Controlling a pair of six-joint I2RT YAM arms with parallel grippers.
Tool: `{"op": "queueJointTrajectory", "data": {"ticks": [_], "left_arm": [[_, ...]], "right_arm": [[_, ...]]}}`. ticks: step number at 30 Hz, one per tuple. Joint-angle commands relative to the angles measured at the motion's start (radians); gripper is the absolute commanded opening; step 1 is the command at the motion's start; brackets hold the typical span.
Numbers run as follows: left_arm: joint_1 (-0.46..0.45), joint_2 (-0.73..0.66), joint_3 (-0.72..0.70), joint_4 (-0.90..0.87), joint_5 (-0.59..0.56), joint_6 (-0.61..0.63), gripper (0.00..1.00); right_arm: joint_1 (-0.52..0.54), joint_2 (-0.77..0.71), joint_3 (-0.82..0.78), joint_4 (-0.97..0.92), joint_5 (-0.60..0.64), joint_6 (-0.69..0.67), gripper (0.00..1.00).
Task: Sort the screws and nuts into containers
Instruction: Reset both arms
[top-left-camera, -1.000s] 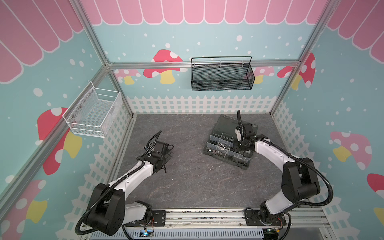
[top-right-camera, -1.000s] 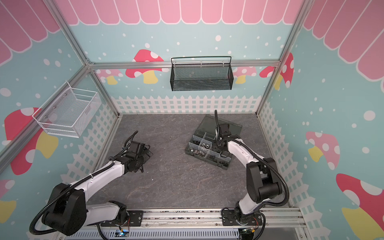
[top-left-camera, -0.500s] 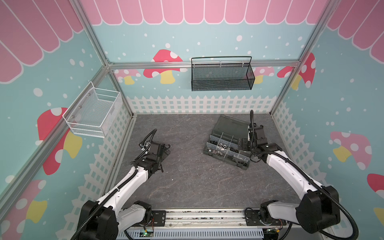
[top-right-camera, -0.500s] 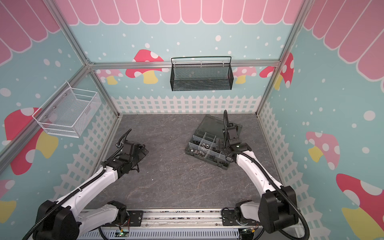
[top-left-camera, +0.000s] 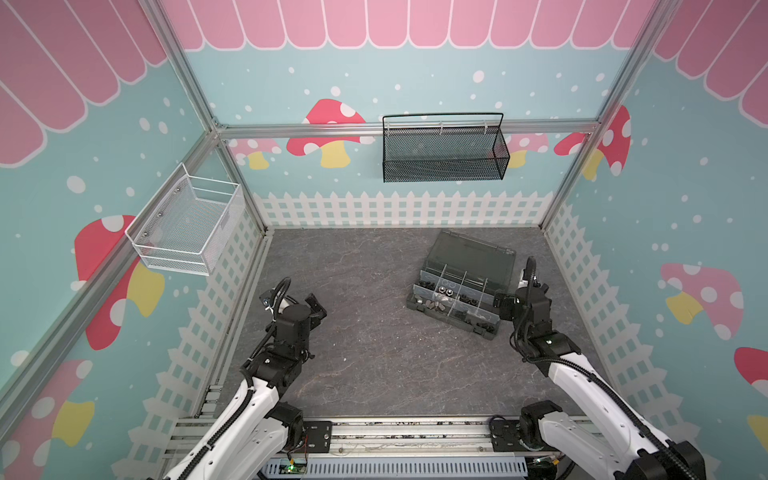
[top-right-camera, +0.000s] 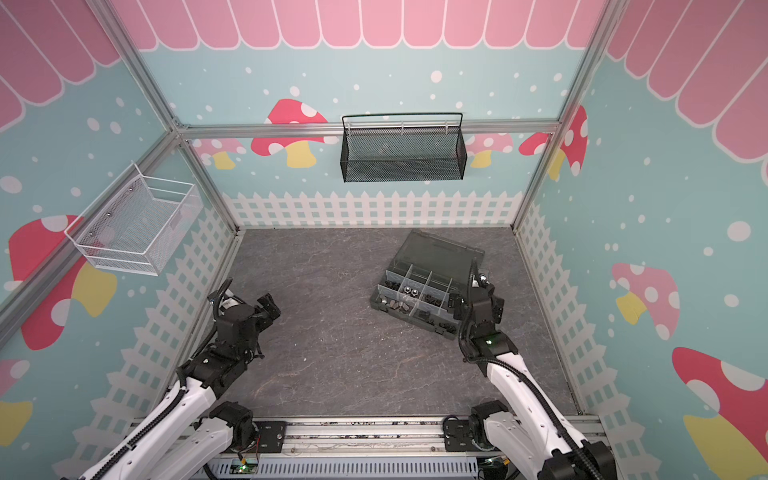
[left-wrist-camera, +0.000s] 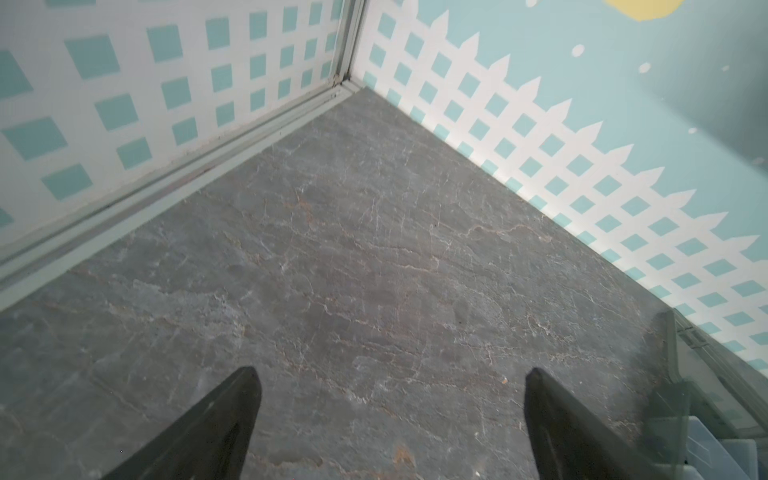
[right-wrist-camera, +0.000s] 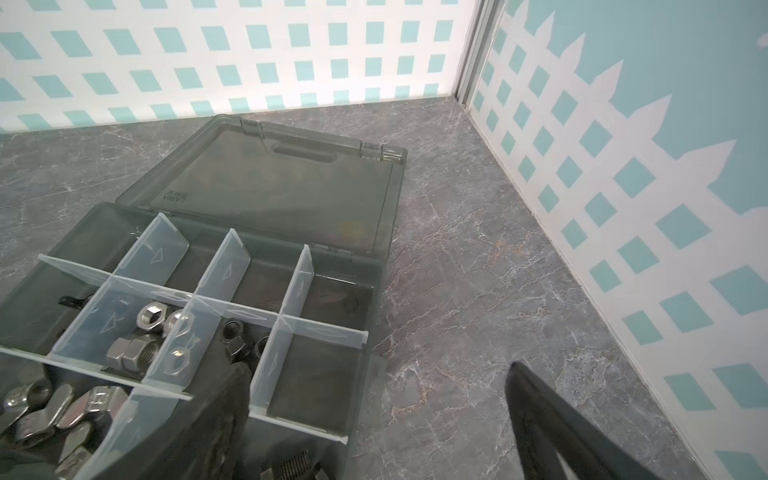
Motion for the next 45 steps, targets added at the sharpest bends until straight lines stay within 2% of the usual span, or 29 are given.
{"op": "queueJointTrajectory", "data": {"ticks": [1, 8, 12, 16, 26, 36, 45], "left_arm": [[0.004, -0.050, -0.054, 0.179, -0.047, 0.169, 1.00], [0.005, -0.047, -0.158, 0.427, -0.078, 0.368, 1.00], [0.021, 0.026, -0.198, 0.563, -0.063, 0.481, 1.00], [0.057, 0.122, -0.191, 0.620, -0.012, 0.543, 1.00], [0.185, 0.414, -0.192, 0.904, 0.146, 0.545, 1.00], [0.229, 0.731, -0.166, 1.224, 0.284, 0.552, 1.00], [0.245, 0.870, -0.101, 1.231, 0.387, 0.577, 1.00]], "right_arm": [[-0.002, -0.027, -0.050, 0.169, 0.045, -0.054, 0.97], [-0.002, -0.014, -0.180, 0.365, 0.072, -0.131, 0.97], [-0.002, -0.009, -0.300, 0.579, 0.074, -0.203, 0.97], [-0.008, 0.011, -0.388, 0.768, 0.072, -0.254, 0.97], [-0.078, 0.170, -0.452, 1.033, 0.017, -0.287, 0.97], [-0.182, 0.309, -0.455, 1.230, -0.122, -0.280, 0.97], [-0.257, 0.477, -0.445, 1.423, -0.234, -0.258, 0.97]]}}
